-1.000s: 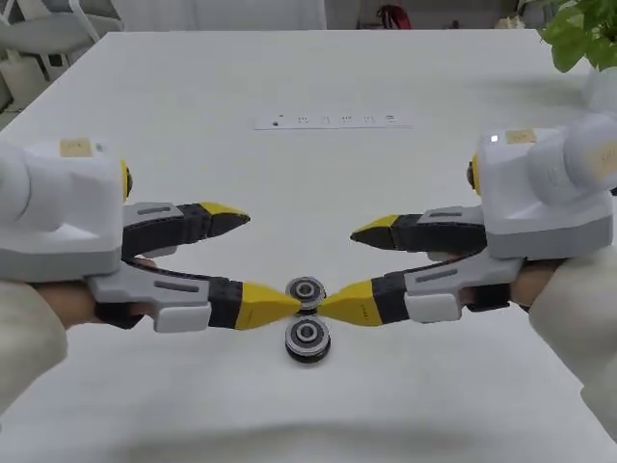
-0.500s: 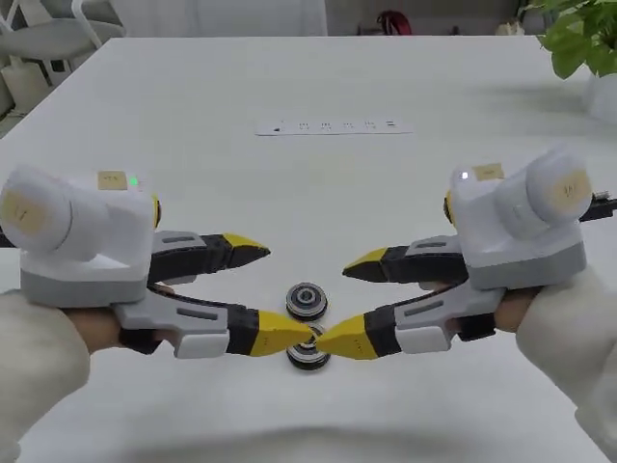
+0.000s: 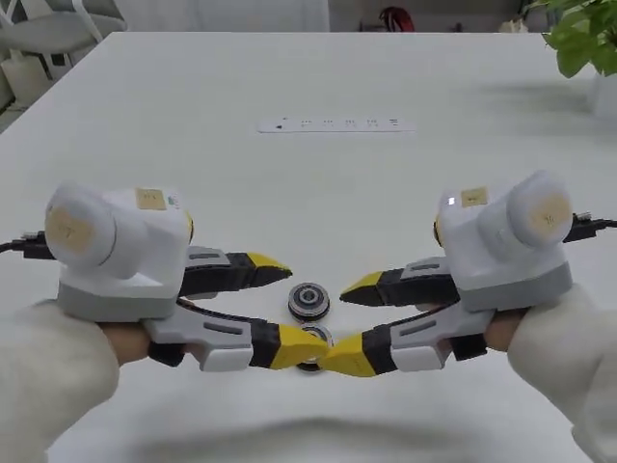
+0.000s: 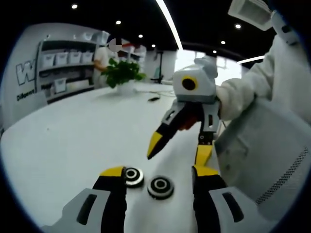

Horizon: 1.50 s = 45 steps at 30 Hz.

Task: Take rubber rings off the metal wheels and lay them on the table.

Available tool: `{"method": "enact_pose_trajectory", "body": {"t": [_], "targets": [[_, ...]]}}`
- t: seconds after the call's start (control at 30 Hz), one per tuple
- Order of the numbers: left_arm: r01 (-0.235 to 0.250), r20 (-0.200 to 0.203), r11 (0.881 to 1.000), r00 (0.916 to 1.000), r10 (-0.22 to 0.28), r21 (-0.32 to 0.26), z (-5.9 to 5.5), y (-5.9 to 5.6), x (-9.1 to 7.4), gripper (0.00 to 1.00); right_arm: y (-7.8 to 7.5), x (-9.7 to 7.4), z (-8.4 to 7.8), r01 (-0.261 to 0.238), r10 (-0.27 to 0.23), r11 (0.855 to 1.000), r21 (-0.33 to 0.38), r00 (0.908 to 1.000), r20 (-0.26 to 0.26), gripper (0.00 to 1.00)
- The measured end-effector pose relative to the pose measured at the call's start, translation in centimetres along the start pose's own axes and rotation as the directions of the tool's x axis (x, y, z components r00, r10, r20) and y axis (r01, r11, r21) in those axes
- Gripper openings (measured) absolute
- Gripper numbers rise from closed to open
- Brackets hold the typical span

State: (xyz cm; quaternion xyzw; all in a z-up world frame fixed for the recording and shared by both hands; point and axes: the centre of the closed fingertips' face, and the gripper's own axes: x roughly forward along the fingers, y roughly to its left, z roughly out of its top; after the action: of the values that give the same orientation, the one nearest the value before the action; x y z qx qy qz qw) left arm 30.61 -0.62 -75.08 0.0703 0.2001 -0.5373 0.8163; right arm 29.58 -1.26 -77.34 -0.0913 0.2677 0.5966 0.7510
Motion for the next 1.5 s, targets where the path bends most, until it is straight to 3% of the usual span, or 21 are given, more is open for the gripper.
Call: {"method": "enact_pose_trajectory", "body": {"t": [0.2,0.33,0.5,0.8,1.2,1.5], "targets": [[0.008,-0.039,1.0,0.9992,-0.008,0.008,-1.5,0.0,0.5,0.45,-0.5,0.3,-0.6,0.018,-0.018,1.0,0.012,0.9997,-0.014,0.45],[0.014,-0.049,0.999,0.9987,-0.013,0.036,-1.8,-0.4,1.0,0.38,-0.5,0.6,-1.0,0.018,-0.018,1.0,0.023,0.9996,-0.02,0.42],[0.039,-0.086,0.998,0.9956,-0.035,0.044,-2.8,-1.0,1.6,0.33,-0.2,1.2,-2.1,0.012,-0.011,1.0,0.022,0.998,-0.062,0.38],[0.045,-0.082,0.998,0.9957,-0.042,0.044,-2.7,-1.2,1.8,0.27,0.0,1.4,-2.4,0.01,-0.01,1.0,-0.001,0.9967,-0.08,0.32],[0.035,-0.107,0.999,0.9937,-0.031,0.038,-3.6,-0.6,1.9,0.18,-0.1,1.5,-2.8,0.015,-0.015,1.0,0.001,0.9955,-0.094,0.27],[0.024,-0.111,0.995,0.9937,-0.014,0.093,-3.7,-0.3,1.9,0.14,-0.2,1.5,-2.8,0.023,-0.023,1.0,-0.005,0.9953,-0.094,0.24]]}}
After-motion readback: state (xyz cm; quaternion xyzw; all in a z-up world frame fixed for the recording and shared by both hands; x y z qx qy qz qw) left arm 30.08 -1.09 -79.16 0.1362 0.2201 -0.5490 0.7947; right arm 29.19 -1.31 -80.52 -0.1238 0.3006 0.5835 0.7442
